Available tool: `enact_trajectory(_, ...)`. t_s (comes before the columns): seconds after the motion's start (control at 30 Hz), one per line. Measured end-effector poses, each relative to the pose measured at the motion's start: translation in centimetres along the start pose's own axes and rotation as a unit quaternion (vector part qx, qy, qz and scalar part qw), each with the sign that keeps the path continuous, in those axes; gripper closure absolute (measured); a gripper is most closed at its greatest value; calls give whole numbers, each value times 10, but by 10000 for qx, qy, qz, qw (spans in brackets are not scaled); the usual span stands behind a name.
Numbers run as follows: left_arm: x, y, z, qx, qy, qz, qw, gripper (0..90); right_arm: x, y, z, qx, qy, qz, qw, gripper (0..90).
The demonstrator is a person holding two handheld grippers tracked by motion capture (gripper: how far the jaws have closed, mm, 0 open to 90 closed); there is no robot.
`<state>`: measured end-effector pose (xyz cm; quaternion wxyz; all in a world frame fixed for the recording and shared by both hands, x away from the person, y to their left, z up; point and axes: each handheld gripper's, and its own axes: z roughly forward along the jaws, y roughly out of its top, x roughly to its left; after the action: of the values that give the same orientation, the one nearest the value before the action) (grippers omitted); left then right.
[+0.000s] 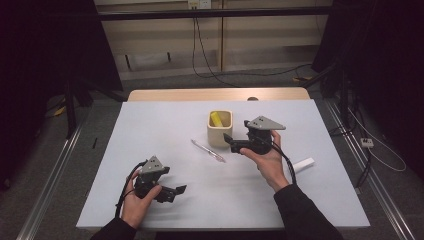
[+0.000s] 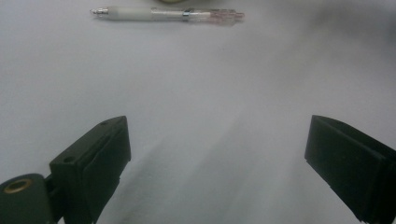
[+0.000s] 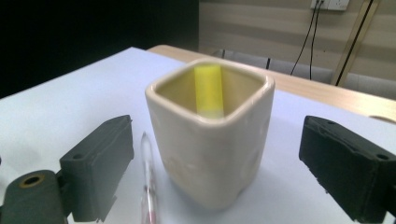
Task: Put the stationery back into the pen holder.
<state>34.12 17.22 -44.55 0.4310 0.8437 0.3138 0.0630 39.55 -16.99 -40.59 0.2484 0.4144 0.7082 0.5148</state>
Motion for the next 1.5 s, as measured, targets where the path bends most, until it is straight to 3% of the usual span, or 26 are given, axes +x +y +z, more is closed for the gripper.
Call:
enact_trajectory(0.6, 1, 0, -1, -40, -32, -11, 10000, 70, 2, -25, -28, 256, 189, -116, 9994, 94)
enact_trajectory(0.9, 2, 3, 0, -86, 86, -33, 9999, 77, 0, -42, -55, 311, 155, -192, 9992, 88)
enact_trajectory(1.17, 3, 13, 4, -69, 80, 79, 9999, 78, -7, -53, -78, 251, 39, -178, 9995, 84)
enact_trajectory(1.27, 3, 17, 8, -21, 177, 113, 9998, 78, -5, -55, -85, 227, 34, -193, 9996, 81)
enact_trajectory(1.4, 1, 20, 13, 28, 83, 86, 9999, 83, -4, -59, -94, 218, 10, -226, 9995, 80)
enact_trajectory(1.5, 0, 23, 15, 74, 34, 195, 9998, 85, -3, -64, -100, 246, 5, -242, 9994, 78)
